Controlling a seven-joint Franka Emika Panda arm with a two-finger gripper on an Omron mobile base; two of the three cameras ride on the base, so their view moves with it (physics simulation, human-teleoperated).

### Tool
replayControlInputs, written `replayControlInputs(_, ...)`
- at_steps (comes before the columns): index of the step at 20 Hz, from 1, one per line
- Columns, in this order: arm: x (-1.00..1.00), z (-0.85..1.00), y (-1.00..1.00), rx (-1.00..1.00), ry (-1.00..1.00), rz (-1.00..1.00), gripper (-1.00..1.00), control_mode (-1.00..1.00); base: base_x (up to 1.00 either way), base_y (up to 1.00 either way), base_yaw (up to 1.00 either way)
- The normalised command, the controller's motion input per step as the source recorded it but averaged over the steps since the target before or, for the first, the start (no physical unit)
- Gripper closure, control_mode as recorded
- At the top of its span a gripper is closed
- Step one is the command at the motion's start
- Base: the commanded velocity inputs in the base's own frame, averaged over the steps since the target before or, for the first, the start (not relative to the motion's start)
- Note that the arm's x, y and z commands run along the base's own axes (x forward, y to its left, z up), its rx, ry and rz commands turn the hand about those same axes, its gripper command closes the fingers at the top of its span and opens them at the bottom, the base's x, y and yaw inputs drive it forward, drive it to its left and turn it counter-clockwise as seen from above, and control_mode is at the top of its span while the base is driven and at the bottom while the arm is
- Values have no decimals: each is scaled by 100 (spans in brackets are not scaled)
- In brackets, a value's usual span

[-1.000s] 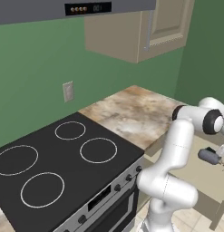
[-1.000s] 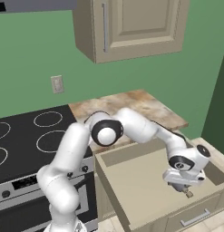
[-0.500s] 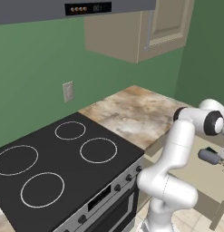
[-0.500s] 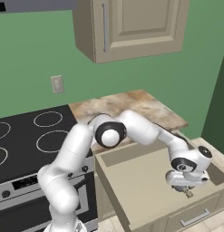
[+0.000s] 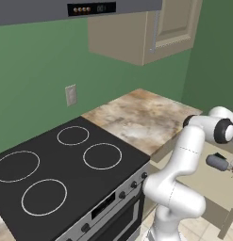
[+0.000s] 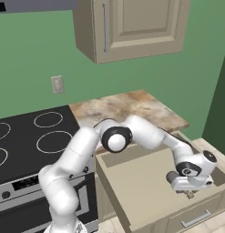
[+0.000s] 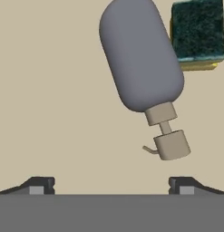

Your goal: Restock the sink supplies by placing the sponge and soap dispenser on the counter and next to the sink. Make sure the soap dispenser is upright.

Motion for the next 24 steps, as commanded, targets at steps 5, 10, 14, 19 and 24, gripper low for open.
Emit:
replayControlInputs(5, 9, -16, 0, 0, 0, 5, -100, -100, 0, 0, 0)
replayControlInputs(10, 9, -23, 0, 0, 0, 4, -100, -100, 0, 0, 0)
replayControlInputs(14, 16, -15, 0, 0, 0, 2, -100, -100, 0, 0, 0)
replayControlInputs(19, 13, -4, -1, -1, 0, 0, -100, -100, 0, 0, 0)
replayControlInputs(24, 9, -20, -2, -2, 0, 0, -100, -100, 0, 0, 0)
